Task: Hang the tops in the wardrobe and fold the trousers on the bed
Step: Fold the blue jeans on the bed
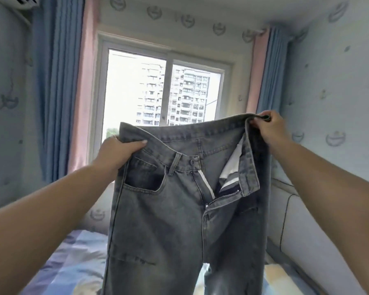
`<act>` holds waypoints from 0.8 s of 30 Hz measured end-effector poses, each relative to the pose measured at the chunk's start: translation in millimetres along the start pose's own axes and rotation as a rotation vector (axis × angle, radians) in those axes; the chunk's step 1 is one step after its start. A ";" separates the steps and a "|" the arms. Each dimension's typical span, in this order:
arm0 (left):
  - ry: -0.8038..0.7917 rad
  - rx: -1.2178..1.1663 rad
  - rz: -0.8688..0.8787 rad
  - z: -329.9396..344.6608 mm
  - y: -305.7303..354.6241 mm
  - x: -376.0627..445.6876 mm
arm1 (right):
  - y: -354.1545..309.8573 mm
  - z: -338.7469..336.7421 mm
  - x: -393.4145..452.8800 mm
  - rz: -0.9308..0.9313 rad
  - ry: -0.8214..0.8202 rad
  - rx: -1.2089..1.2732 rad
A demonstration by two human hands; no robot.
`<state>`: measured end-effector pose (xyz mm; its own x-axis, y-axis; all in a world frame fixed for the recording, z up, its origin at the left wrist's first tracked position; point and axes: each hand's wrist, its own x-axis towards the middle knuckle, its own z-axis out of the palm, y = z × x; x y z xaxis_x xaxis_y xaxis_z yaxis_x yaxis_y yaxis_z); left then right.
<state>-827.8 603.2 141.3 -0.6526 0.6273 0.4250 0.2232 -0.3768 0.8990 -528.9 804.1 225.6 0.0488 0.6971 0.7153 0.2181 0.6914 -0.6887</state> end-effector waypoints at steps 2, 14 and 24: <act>0.004 -0.078 -0.010 24.8 -6.2 -2.2 | -9.5 -10.3 23.4 -0.037 -0.005 -0.013; 0.242 -0.236 -0.433 -50.2 -186.0 -62.4 | -6.3 164.0 -26.2 -0.161 -0.457 -0.153; 0.449 0.180 -0.987 -258.1 -373.9 -213.4 | 125.5 387.4 -325.3 0.099 -1.059 -0.360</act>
<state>-958.9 434.4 -312.8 -0.7980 0.2791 -0.5341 -0.4635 0.2821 0.8400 -895.1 737.5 -139.4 -0.7342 0.6741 0.0802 0.5364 0.6485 -0.5402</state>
